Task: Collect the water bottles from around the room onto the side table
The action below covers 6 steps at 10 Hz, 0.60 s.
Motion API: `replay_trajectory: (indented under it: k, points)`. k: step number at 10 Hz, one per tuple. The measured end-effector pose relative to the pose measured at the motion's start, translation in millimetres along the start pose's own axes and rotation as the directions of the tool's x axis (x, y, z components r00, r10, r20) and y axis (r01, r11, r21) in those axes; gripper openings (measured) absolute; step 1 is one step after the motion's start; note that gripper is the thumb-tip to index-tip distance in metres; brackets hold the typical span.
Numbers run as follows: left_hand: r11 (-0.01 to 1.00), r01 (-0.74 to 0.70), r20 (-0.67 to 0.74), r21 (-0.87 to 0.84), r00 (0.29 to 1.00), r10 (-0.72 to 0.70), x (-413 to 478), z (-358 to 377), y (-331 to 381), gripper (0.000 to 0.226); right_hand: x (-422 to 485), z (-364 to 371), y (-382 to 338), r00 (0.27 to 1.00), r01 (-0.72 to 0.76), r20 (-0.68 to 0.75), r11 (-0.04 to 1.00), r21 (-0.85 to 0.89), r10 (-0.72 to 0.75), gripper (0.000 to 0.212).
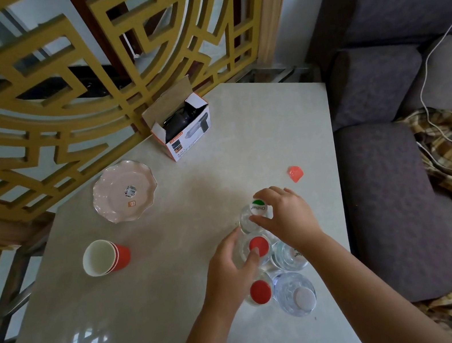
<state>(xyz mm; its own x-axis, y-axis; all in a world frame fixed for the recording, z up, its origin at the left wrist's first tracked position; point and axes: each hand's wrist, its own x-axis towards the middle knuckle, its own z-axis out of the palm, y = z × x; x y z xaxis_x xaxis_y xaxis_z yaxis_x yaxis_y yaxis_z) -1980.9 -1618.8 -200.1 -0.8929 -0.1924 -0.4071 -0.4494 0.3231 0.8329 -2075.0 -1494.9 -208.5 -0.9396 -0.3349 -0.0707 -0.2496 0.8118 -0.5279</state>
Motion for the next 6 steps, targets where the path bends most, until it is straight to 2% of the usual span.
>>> replay_trajectory:
  k: [3, 4, 5, 6]
  points:
    - [1.0, -0.003, -0.003, 0.025, 1.0, 0.003, -0.5, -2.7, -3.0, 0.054, 4.1, 5.3, 0.0, 0.998, 0.047, -0.033, 0.998, -0.029, -0.048, 0.039]
    - [0.999, -0.008, -0.001, 0.035, 1.0, 0.008, -0.4, -3.6, -0.9, 0.055, 4.8, 5.0, 0.6, 0.999, 0.037, 0.009, 0.999, -0.023, -0.037, 0.044]
    - [0.998, -0.039, -0.004, 0.058, 0.999, 0.04, 0.5, -3.3, -2.9, 0.053, 3.0, 4.7, 4.5, 0.998, 0.049, 0.042, 0.998, -0.024, -0.048, 0.049]
    - [0.99, -0.078, 0.015, 0.121, 0.997, 0.077, -1.0, -2.7, 0.6, 0.052, -2.5, 4.4, 10.3, 0.999, 0.035, 0.009, 0.999, -0.015, -0.035, 0.052]
